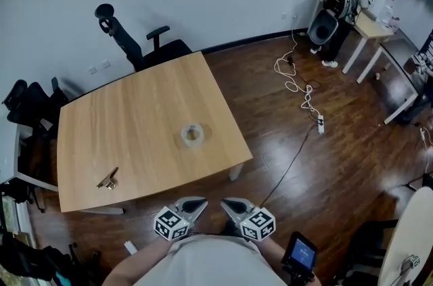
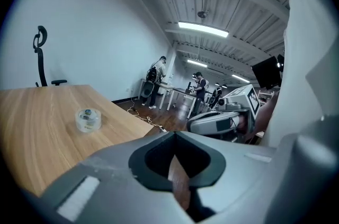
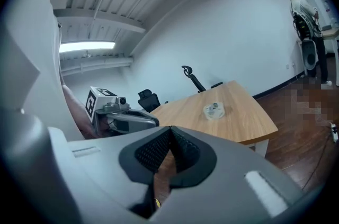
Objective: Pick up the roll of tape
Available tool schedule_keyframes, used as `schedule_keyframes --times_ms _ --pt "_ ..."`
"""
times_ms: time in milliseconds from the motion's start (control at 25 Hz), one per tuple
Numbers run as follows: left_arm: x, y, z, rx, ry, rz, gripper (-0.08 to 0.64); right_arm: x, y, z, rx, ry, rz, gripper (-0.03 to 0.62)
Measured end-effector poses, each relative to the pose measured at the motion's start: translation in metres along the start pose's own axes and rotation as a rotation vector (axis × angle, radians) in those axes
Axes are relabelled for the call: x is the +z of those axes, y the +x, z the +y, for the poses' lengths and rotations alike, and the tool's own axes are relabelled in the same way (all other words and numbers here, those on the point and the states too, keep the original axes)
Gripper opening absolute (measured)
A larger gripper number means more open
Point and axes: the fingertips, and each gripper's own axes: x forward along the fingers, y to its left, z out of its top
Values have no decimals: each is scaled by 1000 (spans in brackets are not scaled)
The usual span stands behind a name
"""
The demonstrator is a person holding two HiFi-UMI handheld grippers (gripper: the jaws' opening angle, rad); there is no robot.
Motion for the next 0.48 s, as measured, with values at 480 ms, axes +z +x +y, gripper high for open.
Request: schedule_keyframes --times_ms 480 --pt "34 56 1 -6 -5 29 5 38 -27 -70 -53 -8 31 6"
